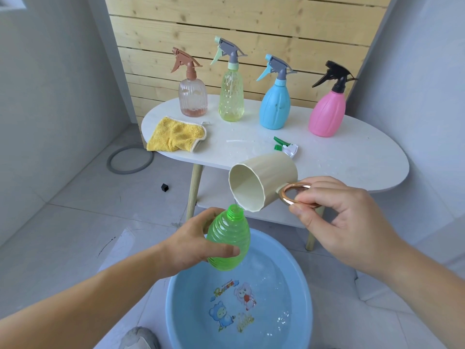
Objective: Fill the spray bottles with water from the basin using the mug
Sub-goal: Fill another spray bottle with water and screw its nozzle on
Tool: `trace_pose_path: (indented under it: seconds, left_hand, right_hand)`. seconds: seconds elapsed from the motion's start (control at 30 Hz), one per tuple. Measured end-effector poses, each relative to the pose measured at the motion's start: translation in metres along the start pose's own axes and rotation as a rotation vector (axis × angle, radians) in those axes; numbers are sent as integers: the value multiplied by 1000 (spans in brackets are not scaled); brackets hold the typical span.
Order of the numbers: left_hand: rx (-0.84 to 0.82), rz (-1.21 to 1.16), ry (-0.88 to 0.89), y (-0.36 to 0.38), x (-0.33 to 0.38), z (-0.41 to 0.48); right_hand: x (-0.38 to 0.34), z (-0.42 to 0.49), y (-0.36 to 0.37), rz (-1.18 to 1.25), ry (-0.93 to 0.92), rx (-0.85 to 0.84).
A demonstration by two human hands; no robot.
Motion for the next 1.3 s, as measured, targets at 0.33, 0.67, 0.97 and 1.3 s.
trace_pose_path:
  seconds: [0.33, 0.67, 0.97, 1.3]
  left_hand:
    - [-2, -8, -8, 1, 0, -1]
    - [0, 0, -6, 2, 1, -1]
    - [1, 7, -4, 2, 0, -1]
    - [0, 8, -3, 2, -1, -1]
  right_hand:
    - [-7, 1, -1, -41, -75, 11]
    - [-9, 0, -3, -95, -109, 23]
    - [-8, -2, -2, -131, -134, 8]
    - [-14, -3, 1, -173, -203, -8]
Point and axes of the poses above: each hand's wrist, its own z-axis towards the middle knuckle, its own y-axis out of the palm, x = y × z, the point moved 9 cm from there along z, towards the middle knuckle, and after that the axes turned 3 degrees about -z, right-handed, at the moved point
